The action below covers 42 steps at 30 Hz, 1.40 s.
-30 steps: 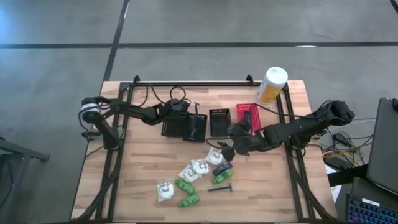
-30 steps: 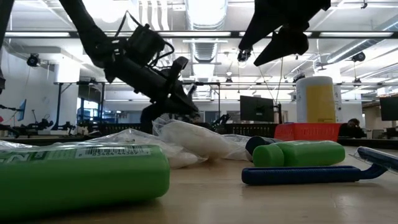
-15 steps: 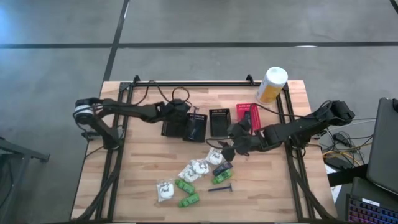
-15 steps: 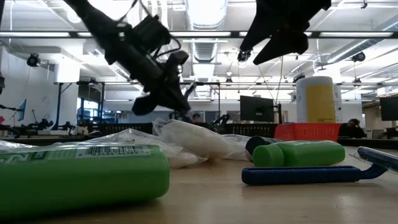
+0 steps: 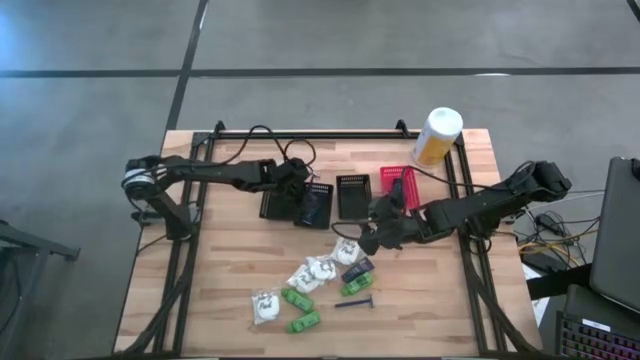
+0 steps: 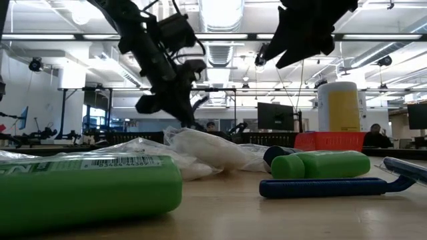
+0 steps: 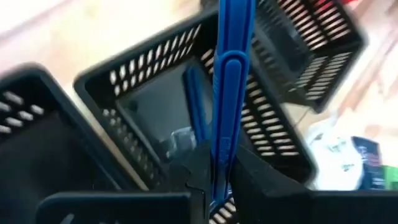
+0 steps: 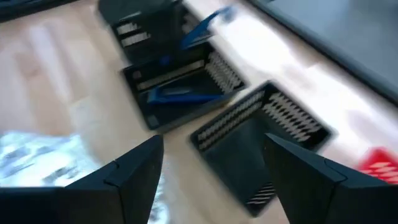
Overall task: Pick & Place Travel size toiletries
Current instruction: Put the right blue razor into the middle black bin
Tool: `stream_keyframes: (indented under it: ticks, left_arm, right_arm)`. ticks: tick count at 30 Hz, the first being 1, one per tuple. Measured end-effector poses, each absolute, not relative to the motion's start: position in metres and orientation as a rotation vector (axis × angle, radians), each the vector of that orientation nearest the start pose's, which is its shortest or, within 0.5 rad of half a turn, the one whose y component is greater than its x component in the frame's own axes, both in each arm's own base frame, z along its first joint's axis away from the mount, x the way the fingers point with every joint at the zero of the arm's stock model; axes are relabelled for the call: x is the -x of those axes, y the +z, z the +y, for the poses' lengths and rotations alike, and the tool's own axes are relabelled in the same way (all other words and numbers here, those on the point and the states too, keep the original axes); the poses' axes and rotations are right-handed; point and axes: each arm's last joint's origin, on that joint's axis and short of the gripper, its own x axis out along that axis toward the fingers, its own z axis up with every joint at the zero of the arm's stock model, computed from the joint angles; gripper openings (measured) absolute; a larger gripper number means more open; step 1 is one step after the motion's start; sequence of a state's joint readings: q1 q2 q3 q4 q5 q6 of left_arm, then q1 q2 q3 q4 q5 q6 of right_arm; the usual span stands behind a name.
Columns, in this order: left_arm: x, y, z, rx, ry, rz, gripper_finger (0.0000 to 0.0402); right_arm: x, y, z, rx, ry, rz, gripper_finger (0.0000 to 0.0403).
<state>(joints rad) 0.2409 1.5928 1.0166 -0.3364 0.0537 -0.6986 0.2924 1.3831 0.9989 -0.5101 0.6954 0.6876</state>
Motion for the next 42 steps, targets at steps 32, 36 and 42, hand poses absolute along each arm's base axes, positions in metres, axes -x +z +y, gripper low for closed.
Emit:
stream_keyframes:
  ticks: [32,36,42]
  left_arm:
    - [-0.319,0.198,0.077,0.773,0.474,0.817,0.0045]
    - [-0.319,0.198,0.079,0.772,0.476,0.816,0.0046]
    - [-0.319,0.198,0.079,0.772,0.476,0.816,0.0046]
  right_arm:
    - [-0.16,0.258,0.025,-0.1,-0.259,0.233,0.0178]
    - [-0.142,0.242,0.019,-0.109,-0.267,0.153,0.0167]
    - [-0.124,0.215,0.014,-0.104,-0.302,0.099,0.015]
